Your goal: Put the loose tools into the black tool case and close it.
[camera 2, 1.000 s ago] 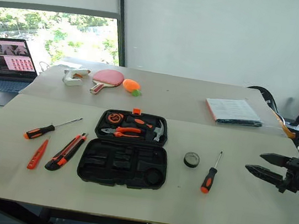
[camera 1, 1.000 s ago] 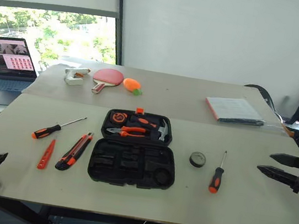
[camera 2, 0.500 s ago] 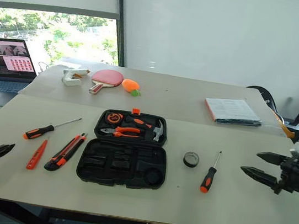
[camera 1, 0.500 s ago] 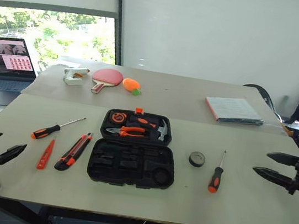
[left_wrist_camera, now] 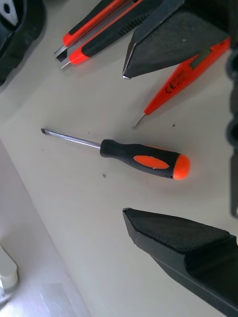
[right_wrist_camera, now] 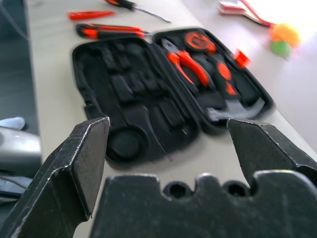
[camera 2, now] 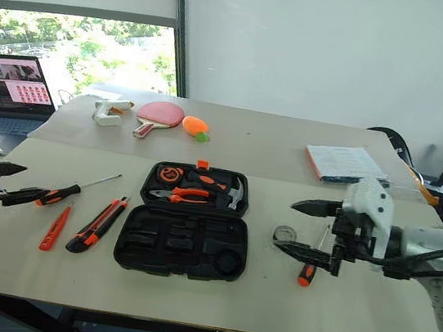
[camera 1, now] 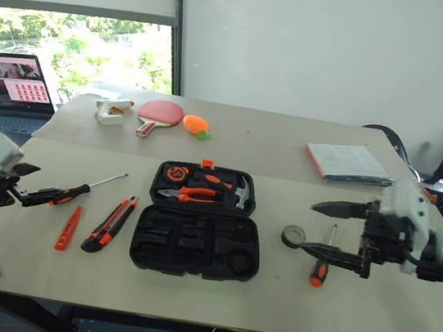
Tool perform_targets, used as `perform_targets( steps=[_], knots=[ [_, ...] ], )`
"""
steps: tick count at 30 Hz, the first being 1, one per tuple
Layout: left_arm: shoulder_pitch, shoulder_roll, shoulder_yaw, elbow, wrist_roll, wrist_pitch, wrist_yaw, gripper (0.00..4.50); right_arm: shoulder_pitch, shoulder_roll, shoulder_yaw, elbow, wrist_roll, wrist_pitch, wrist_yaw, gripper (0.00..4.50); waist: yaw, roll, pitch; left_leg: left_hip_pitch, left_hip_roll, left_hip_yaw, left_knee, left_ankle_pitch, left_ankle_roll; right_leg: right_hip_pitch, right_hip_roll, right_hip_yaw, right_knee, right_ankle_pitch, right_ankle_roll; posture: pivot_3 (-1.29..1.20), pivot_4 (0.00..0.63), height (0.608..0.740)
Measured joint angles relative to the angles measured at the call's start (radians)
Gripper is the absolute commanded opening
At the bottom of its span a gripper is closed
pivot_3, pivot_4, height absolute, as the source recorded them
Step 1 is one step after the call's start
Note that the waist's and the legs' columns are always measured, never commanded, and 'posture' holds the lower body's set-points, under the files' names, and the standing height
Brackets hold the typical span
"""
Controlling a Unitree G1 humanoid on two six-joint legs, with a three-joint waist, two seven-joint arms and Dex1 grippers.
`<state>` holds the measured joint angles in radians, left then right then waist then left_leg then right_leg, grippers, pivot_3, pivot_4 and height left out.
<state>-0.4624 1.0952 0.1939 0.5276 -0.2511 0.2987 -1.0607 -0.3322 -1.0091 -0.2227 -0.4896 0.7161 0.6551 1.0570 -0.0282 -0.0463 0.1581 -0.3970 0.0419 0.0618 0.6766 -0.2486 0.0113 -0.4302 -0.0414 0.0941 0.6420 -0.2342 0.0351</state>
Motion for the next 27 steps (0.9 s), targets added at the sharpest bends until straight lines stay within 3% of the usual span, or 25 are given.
perform_targets(
  steps=[7,8,16,19,22,26,27],
  knots=[
    [-0.288,-0.041,-0.193,0.406,0.202,-0.227,-0.066,4.5,-0.036,0.01,0.034,-0.062,0.042,0.035,-0.041,4.42,0.014,-0.001,0.0,-0.012,-0.001,-0.001,0.002,-0.001,0.002,-0.011,0.0,0.0,0.002,0.001,0.001,0.0,0.15,0.737],
    [-0.314,-0.045,-0.212,0.467,0.229,-0.263,-0.067,4.09,-0.036,0.01,0.034,-0.074,0.05,0.037,-0.048,4.5,0.014,-0.001,0.0,-0.013,-0.001,-0.001,0.002,-0.001,0.002,-0.011,0.0,0.0,0.002,0.001,0.001,0.0,0.15,0.737],
    [-0.398,-0.096,-0.275,0.663,0.346,-0.383,-0.047,3.99,-0.016,0.01,0.012,-0.109,0.091,0.057,-0.079,4.5,0.017,-0.001,0.0,-0.013,-0.002,-0.003,0.006,-0.001,0.002,-0.01,-0.001,-0.001,0.004,0.002,0.002,0.0,0.15,0.737],
    [-0.429,-0.108,-0.283,0.695,0.373,-0.394,-0.033,3.31,-0.011,0.01,0.0,-0.119,0.104,0.071,-0.094,4.5,0.017,-0.002,-0.001,-0.013,-0.002,-0.003,0.007,-0.001,0.002,-0.009,-0.001,-0.001,0.005,0.002,0.003,0.0,0.15,0.737],
    [-0.441,-0.121,-0.289,0.71,0.391,-0.407,-0.02,2.2,-0.008,0.01,-0.01,-0.124,0.123,0.075,-0.104,4.5,0.016,-0.002,-0.001,-0.013,-0.002,-0.004,0.007,-0.001,0.002,-0.009,-0.001,-0.001,0.006,0.002,0.003,0.0,0.15,0.737],
    [-0.456,-0.134,-0.292,0.731,0.413,-0.408,0.001,2.2,-0.008,0.009,-0.021,-0.13,0.133,0.077,-0.118,4.5,0.016,-0.002,-0.001,-0.011,-0.002,-0.004,0.007,-0.001,0.002,-0.008,-0.001,-0.001,0.006,0.002,0.003,0.0,0.15,0.737],
    [-0.461,-0.137,-0.292,0.736,0.417,-0.408,0.005,1.96,-0.008,0.01,-0.022,-0.13,0.134,0.079,-0.123,4.5,0.017,-0.002,-0.001,-0.011,-0.003,-0.004,0.007,-0.001,0.002,-0.008,-0.001,-0.001,0.006,0.002,0.003,0.0,0.15,0.737]
  ],
)
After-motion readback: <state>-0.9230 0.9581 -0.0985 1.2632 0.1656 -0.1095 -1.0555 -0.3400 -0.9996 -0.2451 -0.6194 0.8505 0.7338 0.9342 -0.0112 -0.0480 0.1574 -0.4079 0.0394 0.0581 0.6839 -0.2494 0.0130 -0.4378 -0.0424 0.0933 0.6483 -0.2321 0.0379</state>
